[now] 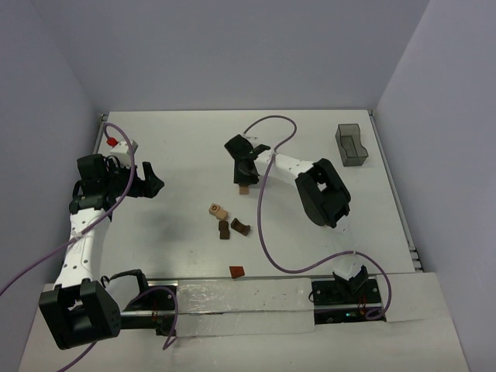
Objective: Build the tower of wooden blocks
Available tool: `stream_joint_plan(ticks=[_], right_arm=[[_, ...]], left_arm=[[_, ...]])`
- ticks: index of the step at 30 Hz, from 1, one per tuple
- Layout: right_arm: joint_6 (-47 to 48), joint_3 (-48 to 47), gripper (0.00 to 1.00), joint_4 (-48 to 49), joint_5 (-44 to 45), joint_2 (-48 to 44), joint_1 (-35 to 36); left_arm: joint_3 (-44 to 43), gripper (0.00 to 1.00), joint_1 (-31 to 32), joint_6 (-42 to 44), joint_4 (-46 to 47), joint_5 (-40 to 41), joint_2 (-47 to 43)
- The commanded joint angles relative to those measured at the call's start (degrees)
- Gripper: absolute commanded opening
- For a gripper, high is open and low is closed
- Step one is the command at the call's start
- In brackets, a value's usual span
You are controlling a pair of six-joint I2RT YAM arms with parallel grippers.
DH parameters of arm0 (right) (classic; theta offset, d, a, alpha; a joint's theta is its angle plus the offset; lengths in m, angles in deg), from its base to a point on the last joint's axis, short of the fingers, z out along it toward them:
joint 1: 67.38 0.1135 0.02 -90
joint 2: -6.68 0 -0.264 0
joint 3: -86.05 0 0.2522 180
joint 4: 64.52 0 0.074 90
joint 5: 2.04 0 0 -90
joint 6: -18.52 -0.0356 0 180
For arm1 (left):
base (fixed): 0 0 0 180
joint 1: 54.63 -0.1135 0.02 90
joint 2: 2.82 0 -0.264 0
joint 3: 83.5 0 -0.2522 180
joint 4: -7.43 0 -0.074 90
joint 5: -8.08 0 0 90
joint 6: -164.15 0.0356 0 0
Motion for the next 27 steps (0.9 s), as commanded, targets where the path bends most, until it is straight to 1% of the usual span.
stream_joint_plan(ticks=[1, 5, 7, 13, 16, 18, 23, 25, 27], right_arm=[[-0.21, 2.34, 0.52, -5.32, -1.40, 2.16, -0.22], [-0.16, 1.95, 0.69, -5.44, -1.96, 2.55, -0.07], [-0.08, 1.65, 0.73, -5.59, -2.02, 2.71, -0.06], [0.55, 1.11, 0.92, -5.75, -1.68, 2.70, 0.24], [1.70, 0.72, 0.97, -5.67, -2.05, 0.85, 0.61], [2.61, 1.56, 0.99, -4.80, -3.22, -2.33, 0.67], [5.85, 5.81, 1.00, -2.19, -3.55, -11.49, 1.64], [8.62, 6.31, 1.00, -2.07, -3.27, -15.89, 2.44], [11.96, 6.31, 1.00, -2.48, -3.08, -18.22, 3.07]], left_arm=[[-1.22, 0.97, -0.40, -0.21, 2.16, -0.20, -0.41], [-1.12, 0.96, -0.47, -0.24, 2.34, -0.31, -0.35], [-1.05, 0.97, -0.40, -0.38, 2.47, -0.37, -0.33], [-1.05, 0.97, -0.39, -0.20, 2.38, -0.30, -0.26], [-0.99, 0.98, -0.42, -0.14, 2.24, -0.20, -0.53], [-0.80, 0.99, -0.48, -0.33, 2.41, 0.32, -1.05], [-1.08, 0.99, -0.50, -1.12, 2.55, -0.32, -1.63], [-1.31, 0.99, -0.49, -1.34, 2.56, -0.96, -1.33], [-1.56, 0.99, -0.56, -1.51, 2.39, -1.56, -1.23]])
